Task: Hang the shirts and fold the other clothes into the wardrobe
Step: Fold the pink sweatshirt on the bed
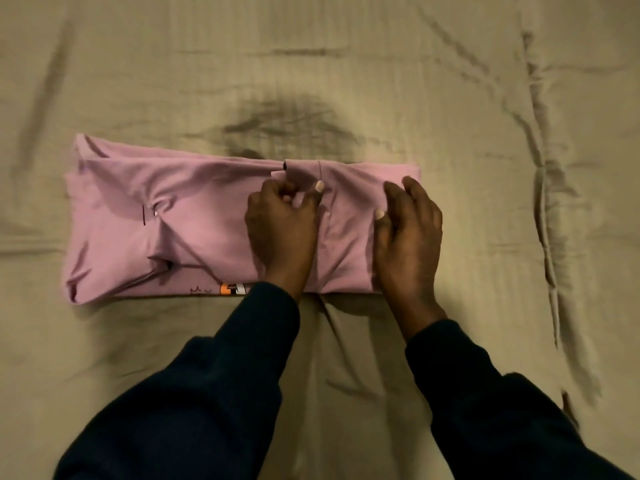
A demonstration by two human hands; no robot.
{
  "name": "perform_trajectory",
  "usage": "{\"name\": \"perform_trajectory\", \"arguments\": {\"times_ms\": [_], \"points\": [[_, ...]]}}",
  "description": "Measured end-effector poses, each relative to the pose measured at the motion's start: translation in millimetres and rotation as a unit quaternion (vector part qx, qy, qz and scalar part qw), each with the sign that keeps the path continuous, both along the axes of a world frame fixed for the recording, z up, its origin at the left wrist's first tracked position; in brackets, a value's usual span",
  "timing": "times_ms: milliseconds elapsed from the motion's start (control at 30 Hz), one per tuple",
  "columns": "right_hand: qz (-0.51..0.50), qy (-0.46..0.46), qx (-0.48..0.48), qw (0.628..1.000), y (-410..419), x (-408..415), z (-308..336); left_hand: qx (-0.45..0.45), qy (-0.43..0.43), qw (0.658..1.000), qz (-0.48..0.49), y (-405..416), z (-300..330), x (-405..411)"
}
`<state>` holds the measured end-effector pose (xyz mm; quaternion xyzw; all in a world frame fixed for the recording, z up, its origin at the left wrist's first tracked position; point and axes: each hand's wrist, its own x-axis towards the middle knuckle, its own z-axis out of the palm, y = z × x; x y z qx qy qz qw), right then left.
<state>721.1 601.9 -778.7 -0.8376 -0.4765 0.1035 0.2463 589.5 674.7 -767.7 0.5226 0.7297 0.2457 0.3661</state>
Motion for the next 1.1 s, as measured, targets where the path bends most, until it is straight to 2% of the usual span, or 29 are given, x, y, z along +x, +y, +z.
{"name": "perform_trajectory", "arguments": {"times_ms": [133,233,300,367,533,667,700,767,833,933,1100], "points": [[-0.087,0.099,0.058,0.990,12.2,16.8,6.8,-0.034,0.038,0.999,0.006,21.2,-5.2,9.9],[-0.146,0.225,-0.005,0.964,28.7,42.4,13.9,-0.059,-0.027,0.997,0.038,21.8,-4.1,10.7],[-0.151,0.292,-0.031,0.944,35.5,50.6,12.3,-0.067,-0.039,0.997,0.014,17.3,-5.4,9.6],[-0.169,0.321,-0.023,0.932,39.3,53.7,10.0,-0.032,-0.027,0.999,-0.004,11.5,-3.6,7.6],[-0.211,0.383,0.044,0.898,43.2,54.9,6.7,0.073,-0.049,0.996,0.020,-9.1,9.0,7.9],[-0.210,0.329,0.033,0.920,44.0,49.0,-2.2,0.116,0.006,0.993,0.004,-4.7,-6.5,2.0],[-0.205,0.282,0.034,0.937,43.1,46.2,-1.9,0.116,0.055,0.992,0.003,-3.6,-7.4,3.1],[-0.173,0.123,0.037,0.977,37.8,36.5,3.1,0.168,0.170,0.971,-0.019,-8.9,0.5,11.3],[-0.068,0.032,0.028,0.997,29.5,21.9,8.6,0.242,0.187,0.943,-0.132,-21.1,8.9,25.5],[0.117,-0.027,-0.099,0.988,9.9,9.1,-6.1,0.209,0.210,0.907,-0.299,-34.1,-16.4,28.9],[0.136,-0.082,-0.120,0.980,-2.0,18.5,-43.7,0.188,0.276,0.871,-0.360,-24.8,-54.3,5.5]]}}
